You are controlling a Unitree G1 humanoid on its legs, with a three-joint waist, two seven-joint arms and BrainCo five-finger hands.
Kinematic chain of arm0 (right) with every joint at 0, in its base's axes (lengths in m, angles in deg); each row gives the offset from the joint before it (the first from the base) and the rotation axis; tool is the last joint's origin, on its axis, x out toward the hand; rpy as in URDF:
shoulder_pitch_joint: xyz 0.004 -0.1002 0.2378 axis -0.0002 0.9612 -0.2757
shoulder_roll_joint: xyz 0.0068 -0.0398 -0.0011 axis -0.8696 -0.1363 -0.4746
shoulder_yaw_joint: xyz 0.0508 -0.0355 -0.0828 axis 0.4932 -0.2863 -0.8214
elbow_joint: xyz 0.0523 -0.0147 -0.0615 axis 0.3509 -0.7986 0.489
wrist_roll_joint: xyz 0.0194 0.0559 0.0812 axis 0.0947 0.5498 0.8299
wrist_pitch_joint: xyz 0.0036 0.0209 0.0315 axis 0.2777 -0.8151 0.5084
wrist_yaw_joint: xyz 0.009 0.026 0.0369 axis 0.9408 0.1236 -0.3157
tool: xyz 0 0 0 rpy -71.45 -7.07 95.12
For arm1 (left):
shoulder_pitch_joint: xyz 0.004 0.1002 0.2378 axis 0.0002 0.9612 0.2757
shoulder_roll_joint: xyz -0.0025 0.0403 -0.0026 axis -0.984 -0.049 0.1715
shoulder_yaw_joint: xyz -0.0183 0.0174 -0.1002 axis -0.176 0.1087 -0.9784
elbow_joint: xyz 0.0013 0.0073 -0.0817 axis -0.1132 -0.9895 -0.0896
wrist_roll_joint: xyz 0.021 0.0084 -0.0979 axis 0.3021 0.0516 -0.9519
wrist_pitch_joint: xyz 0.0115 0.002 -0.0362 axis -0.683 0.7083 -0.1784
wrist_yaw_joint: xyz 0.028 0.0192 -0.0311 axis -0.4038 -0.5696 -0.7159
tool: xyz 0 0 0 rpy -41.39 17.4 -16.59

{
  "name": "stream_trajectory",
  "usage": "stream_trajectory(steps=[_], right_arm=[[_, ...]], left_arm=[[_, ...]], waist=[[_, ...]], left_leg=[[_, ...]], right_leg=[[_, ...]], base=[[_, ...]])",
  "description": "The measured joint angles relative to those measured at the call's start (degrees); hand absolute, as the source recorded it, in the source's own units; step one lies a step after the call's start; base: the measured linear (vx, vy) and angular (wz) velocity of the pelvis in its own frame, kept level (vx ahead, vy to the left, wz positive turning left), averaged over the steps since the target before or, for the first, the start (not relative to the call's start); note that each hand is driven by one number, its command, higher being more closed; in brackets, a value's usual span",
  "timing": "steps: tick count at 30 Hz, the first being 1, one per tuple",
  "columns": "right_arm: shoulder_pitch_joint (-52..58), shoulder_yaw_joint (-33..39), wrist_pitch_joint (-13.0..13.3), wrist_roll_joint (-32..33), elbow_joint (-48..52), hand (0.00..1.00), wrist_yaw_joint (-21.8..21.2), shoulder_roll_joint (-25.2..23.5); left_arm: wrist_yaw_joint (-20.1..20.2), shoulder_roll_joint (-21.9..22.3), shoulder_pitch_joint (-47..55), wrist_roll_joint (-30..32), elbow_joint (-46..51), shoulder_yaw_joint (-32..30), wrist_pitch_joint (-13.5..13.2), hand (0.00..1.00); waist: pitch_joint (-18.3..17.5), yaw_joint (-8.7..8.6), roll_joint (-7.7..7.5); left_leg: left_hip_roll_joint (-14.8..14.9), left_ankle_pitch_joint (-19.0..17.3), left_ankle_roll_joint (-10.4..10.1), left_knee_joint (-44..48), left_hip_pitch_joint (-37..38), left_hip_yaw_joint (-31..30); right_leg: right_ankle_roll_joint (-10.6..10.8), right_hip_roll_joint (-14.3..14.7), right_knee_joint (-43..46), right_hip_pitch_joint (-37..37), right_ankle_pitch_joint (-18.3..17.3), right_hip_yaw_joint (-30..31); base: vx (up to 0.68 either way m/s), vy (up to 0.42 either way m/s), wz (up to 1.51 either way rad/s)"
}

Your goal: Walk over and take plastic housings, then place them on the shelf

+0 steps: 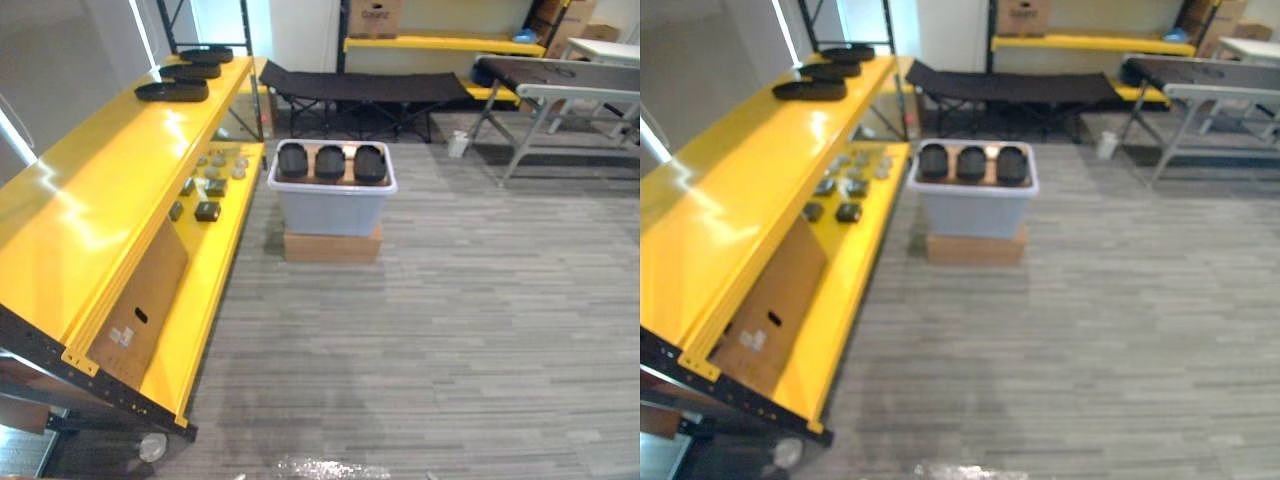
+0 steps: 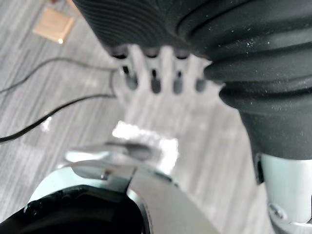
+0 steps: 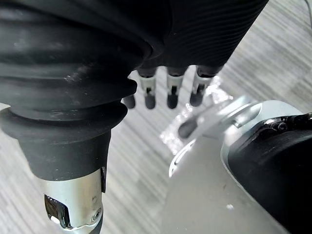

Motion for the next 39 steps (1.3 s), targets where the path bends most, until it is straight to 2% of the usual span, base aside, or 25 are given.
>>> stream_trajectory(steps=[5,9,19,22,24,25,26,27,28,30,33,34,36,37,38,39], right_arm=[[0.0,-1.3,-0.4,4.0,-0.2,0.0,-0.3,0.3],[0.0,-1.6,-1.5,6.5,-0.6,0.0,-0.4,0.5],[-0.8,-2.7,-1.5,5.3,-2.2,0.0,0.9,1.0],[-1.1,-2.7,-1.5,5.3,-2.2,0.0,0.9,1.0],[-1.2,-2.5,-1.3,5.8,-1.8,0.0,0.8,0.9],[-1.2,-2.3,-1.3,5.9,-1.8,0.0,0.7,0.9],[-1.6,-1.4,-1.3,6.1,-1.8,0.0,0.3,1.1],[-2.0,-0.9,-1.3,6.6,-1.8,0.0,-0.4,1.3],[-1.9,-0.7,-1.3,7.1,-1.8,0.0,-0.7,1.2],[-1.3,0.1,-1.8,7.2,-2.0,0.0,-2.1,-0.3],[0.4,2.6,-3.9,8.2,-1.7,0.0,-3.5,-1.0],[2.2,3.1,-5.6,8.2,-1.4,0.0,-4.9,-1.3],[3.5,3.1,-6.4,8.2,-0.7,0.0,-5.4,-1.6],[5.6,3.0,-7.4,8.1,-0.6,0.0,-5.3,-2.4],[5.9,3.0,-7.6,8.1,-0.6,0.0,-5.3,-2.7],[6.6,4.3,-8.3,8.3,-0.5,0.0,-5.4,-3.1]], left_arm=[[-2.6,0.2,-0.2,0.8,0.0,0.4,0.5,0.0],[-3.0,0.2,-0.3,0.9,-0.1,0.4,1.2,0.0],[-3.2,0.1,-0.4,0.8,-1.2,0.4,1.0,0.0],[-3.1,0.1,-0.3,0.9,-1.7,0.4,0.0,0.0],[-2.6,0.1,-0.4,2.8,-1.7,0.5,-0.7,0.0],[-2.6,0.1,-0.4,3.6,-1.6,0.5,-1.0,0.0],[-2.7,0.3,-0.4,5.3,-1.5,1.7,-1.2,0.0],[-2.8,0.1,-0.6,5.9,-1.4,2.4,-1.1,0.0],[-2.9,-0.1,-0.6,5.9,-1.5,2.5,-1.0,0.0],[-2.8,-1.2,-1.2,6.7,-1.5,2.3,-1.0,0.0],[-2.3,-0.8,-2.1,7.8,-1.7,0.9,-1.2,0.0],[-1.1,-0.4,-2.2,7.9,-1.5,-1.3,-1.5,0.0],[-0.9,-0.2,-2.2,7.8,-1.1,-2.6,-1.6,0.0],[-0.9,0.1,-2.1,7.8,-0.2,-3.1,-2.3,0.0],[-0.9,0.1,-2.0,7.7,0.1,-3.1,-2.4,0.0],[-1.1,0.6,-2.0,7.2,1.2,-4.3,-3.0,0.0]], waist=[[0.1,-0.04,-0.12],[0.1,-0.26,-0.14],[0.0,-0.95,-0.29],[0.0,-1.13,-0.61],[0.1,-1.24,-0.83],[0.5,-1.33,-0.92],[1.6,-1.3,-0.24],[2.3,-1.44,0.4],[2.7,-1.92,0.42],[3.4,-1.74,-1.27],[3.4,-1.74,-1.32],[3.4,-1.87,-1.17],[3.4,-1.94,-1.17],[3.4,-2.09,-1.15],[3.4,-2.1,-1.15],[3.3,-2.38,-0.72]], left_leg=[[-0.1,0.3,0.2,-0.5,0.0,0.3],[-0.2,0.5,0.3,-0.5,0.0,-0.3],[-0.3,0.6,0.3,-0.5,-0.8,-0.5],[-0.4,0.5,0.3,-0.5,-1.4,-0.4],[-0.8,-0.6,1.3,-0.4,-3.2,-0.4],[-0.8,-0.8,1.6,-0.4,-3.3,-0.4],[-0.1,-0.9,2.9,-0.2,-2.5,-0.3],[0.4,-0.7,3.1,0.1,-1.7,-0.3],[0.7,-1.0,3.0,0.8,-1.6,-0.4],[1.7,-2.9,2.1,2.5,-0.8,-0.5],[3.3,-5.6,0.5,5.5,-0.8,-0.6],[4.5,-8.1,-1.2,7.8,-0.6,-0.5],[5.1,-9.9,-2.6,9.2,0.2,-0.6],[5.8,-13.1,-4.5,10.8,1.9,-0.8],[5.9,-13.6,-4.8,11.2,2.2,-0.9],[6.8,-16.4,-5.9,12.7,3.1,-1.1]], right_leg=[[0.1,-0.1,0.1,-0.1,-0.6,-0.1],[0.1,0.0,0.0,0.0,-0.5,-0.7],[0.0,0.1,-1.1,-0.1,-0.1,-1.4],[-0.1,-0.2,-0.7,-1.1,-0.3,-1.3],[0.8,-1.8,8.9,-7.2,-4.6,-1.2],[1.2,-2.3,12.6,-9.1,-5.6,-1.2],[2.2,-3.2,24.5,-14.3,-6.2,-1.5],[0.9,-3.8,29.8,-17.3,-7.5,-1.8],[0.0,-3.9,30.4,-18.4,-8.3,-1.8],[0.2,-3.9,26.5,-21.2,-7.9,-1.5],[1.0,-3.3,19.1,-23.6,-5.7,-1.2],[0.7,-2.4,15.3,-24.9,-3.2,-0.7],[0.4,-2.0,15.1,-25.5,-2.1,-0.5],[-0.6,-1.9,17.2,-25.5,-1.6,-0.3],[-0.8,-1.9,17.7,-25.5,-1.6,-0.3],[-2.4,-1.7,20.9,-26.0,-0.9,-0.3]], base=[[-0.08,-0.006,-0.04],[-0.05,-0.014,0.07],[-0.02,-0.007,0.02],[-0.04,-0.002,-0.04],[0.0,0.0,0.0],[0.06,0.053,-0.07],[0.06,0.053,-0.04],[0.08,0.076,0.02],[0.09,0.06,0.11],[0.12,0.047,0.1],[0.24,-0.007,0.02],[0.33,-0.052,-0.04],[0.32,-0.113,0.02],[0.31,-0.134,0.08],[0.51,-0.265,0.13],[0.36,-0.212,0.14]])
